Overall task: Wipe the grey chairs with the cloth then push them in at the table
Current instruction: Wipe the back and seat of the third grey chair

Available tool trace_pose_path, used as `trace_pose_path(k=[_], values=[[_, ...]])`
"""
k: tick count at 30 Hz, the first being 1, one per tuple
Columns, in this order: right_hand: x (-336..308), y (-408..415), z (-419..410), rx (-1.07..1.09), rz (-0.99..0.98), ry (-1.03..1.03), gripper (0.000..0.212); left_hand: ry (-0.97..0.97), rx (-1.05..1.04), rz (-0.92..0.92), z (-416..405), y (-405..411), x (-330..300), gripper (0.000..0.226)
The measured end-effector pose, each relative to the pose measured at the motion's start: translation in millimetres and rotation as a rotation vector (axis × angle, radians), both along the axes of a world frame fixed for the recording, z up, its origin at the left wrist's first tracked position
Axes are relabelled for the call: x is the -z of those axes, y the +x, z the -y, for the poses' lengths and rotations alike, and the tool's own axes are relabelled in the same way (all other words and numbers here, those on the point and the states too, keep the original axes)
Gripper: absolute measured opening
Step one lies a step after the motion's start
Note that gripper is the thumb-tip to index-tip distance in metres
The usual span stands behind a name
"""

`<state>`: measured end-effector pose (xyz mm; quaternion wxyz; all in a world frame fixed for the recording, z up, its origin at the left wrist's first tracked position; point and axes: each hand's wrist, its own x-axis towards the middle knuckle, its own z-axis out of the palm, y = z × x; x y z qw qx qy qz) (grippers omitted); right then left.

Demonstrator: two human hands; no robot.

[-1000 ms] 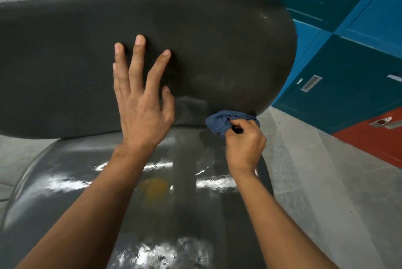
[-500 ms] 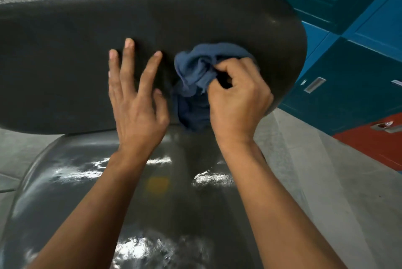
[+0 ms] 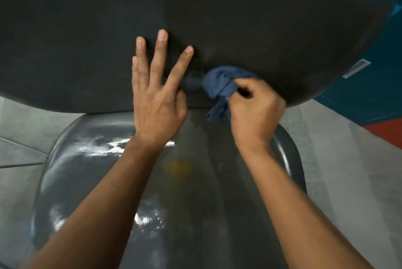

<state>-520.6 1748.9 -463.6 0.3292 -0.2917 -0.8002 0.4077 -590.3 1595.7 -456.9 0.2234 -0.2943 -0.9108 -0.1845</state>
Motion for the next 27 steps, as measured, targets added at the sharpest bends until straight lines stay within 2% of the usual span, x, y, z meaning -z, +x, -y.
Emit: trace_pose_path(k=[3, 6, 10, 15, 17, 20, 24, 27], values=[[-48, -7, -13, 0.049, -0.213, -0.036, 0.016, -0.015, 0.014, 0.009, 3, -2, 2, 0.08], [-61, -6, -17, 0.024, -0.276, 0.052, 0.014, -0.003, -0.004, 0.008, 3, -1, 5, 0.08], [-16, 5, -14, -0.024, -0.096, 0.25, 0.013, 0.012, -0.017, 0.028, -2, 1, 5, 0.08], [50, 15, 2, -0.122, 0.185, 0.178, 0.022, 0.0, -0.005, 0.046, 0, 2, 2, 0.079], [53, 18, 4, -0.143, 0.207, 0.125, 0.022, 0.019, -0.01, 0.082, -3, 8, 3, 0.077], [37, 27, 6, -0.186, 0.128, 0.052, 0.016, 0.077, -0.039, 0.242, -8, 27, 12, 0.076], [12, 43, 2, -0.207, 0.025, 0.008, 0.017, 0.148, 0.087, 0.567, -15, 57, 32, 0.083], [-6, 60, -3, -0.221, 0.005, -0.006, 0.018, 0.221, 0.118, 0.803, -28, 82, 38, 0.079]])
